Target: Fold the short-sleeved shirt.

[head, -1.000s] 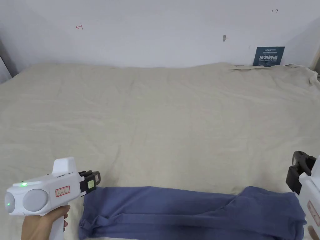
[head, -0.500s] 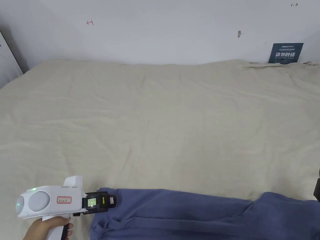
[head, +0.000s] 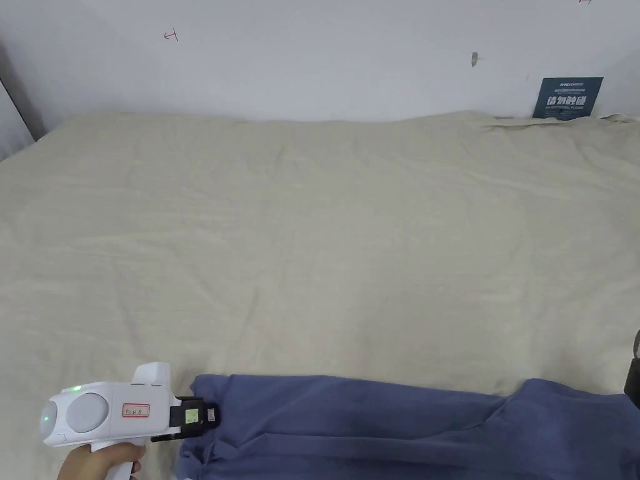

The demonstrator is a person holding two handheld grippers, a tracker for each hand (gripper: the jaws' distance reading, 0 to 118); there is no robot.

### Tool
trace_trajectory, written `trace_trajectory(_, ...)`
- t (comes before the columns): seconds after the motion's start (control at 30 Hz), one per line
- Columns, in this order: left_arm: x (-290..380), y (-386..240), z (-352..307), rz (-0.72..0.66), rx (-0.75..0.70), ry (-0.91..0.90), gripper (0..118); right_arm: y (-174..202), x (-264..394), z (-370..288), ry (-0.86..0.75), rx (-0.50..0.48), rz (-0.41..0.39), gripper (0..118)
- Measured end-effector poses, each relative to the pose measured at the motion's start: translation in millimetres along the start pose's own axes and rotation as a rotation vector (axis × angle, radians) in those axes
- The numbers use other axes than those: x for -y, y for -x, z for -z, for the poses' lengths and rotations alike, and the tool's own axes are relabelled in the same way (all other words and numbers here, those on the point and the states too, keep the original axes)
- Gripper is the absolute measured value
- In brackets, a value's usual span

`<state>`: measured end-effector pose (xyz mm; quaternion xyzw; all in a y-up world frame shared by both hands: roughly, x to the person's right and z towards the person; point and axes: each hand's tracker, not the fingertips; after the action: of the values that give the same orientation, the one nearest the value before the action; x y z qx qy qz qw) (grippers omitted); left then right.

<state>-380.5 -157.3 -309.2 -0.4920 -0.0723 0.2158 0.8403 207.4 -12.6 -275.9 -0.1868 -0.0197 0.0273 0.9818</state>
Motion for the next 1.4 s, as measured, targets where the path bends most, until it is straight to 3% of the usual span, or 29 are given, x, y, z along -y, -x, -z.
trace_trajectory(0.17,0,-17,-6,0.054,-0.040,-0.001,5,-1,-3,-1,-0.002,-0.003,0.012,0)
trace_trajectory(0.47,-15,-19,-62,0.038,-0.069,-0.070,2,-1,-7,-3,-0.014,-0.018,0.016,0)
trace_trajectory(0.87,-25,13,-117,-0.018,-0.274,-0.068,2,3,-9,-5,-0.028,-0.044,0.021,0)
trace_trajectory(1.07,-23,-47,-102,0.049,-0.289,-0.027,2,1,-9,-9,-0.034,-0.051,0.019,0)
trace_trajectory(1.4,-24,-158,-34,0.209,-0.099,0.075,2,-12,-7,-16,-0.040,-0.045,0.015,0)
